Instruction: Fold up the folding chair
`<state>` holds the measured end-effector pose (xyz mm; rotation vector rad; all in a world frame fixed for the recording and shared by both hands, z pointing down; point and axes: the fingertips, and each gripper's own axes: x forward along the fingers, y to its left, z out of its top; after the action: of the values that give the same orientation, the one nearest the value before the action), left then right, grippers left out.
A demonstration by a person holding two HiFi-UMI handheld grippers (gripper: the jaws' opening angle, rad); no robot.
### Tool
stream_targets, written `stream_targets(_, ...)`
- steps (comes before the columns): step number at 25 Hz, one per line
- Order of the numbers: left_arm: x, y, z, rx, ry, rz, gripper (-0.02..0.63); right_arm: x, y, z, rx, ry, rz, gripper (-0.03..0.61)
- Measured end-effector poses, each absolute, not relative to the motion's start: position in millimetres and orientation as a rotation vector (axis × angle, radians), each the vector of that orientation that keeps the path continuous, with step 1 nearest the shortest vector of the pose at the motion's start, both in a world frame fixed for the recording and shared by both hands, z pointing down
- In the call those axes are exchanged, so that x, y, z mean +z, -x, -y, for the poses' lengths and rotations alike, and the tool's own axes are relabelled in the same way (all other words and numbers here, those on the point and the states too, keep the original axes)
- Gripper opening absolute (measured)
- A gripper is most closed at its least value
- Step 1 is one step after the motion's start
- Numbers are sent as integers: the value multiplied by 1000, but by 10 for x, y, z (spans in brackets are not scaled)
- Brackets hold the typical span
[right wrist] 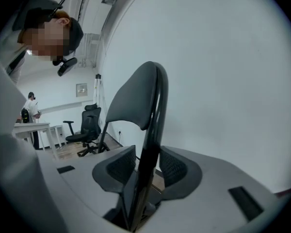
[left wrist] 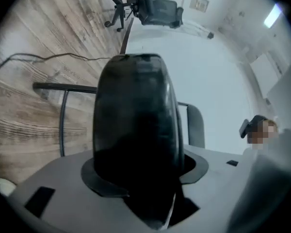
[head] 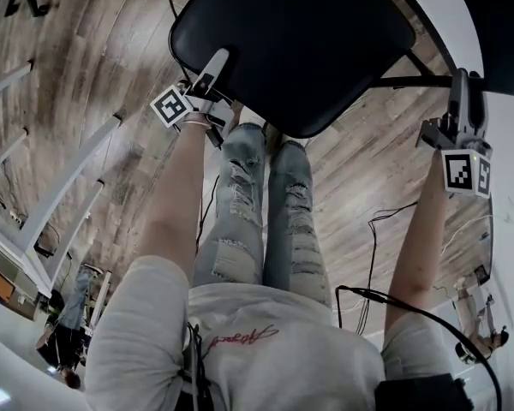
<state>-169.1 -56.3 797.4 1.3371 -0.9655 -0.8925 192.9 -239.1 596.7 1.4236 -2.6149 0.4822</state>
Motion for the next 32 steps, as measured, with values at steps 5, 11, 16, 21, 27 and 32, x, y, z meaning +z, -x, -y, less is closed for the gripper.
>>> stream_targets(5, 7998, 1673, 545, -869, -1314, 954, 248, 5963, -1958, 2405, 506, -1455, 2579, 132)
stream_targets(11, 7876, 1646, 640, -877, -1317, 956, 222, 5896, -1977, 2476, 528, -1477, 2574, 121)
stream_targets(16, 7640, 1613, 759, -833, -1268, 994, 212, 5790, -1986, 2504, 555, -1497, 2554, 112)
stream_targets(21, 7310, 1543, 1002, -743, -1176, 1068, 202, 5632, -1993, 2647, 609, -1537, 2532, 100)
stream_targets(27, 6834, 1424, 1564, -581, -1063, 1180, 199, 5369, -2053, 2966, 606, -1513, 2560, 97)
stream_targets(32, 6528, 1296, 2066, -481, -975, 1239, 196, 5292, -2156, 3369, 632, -1526, 2531, 97)
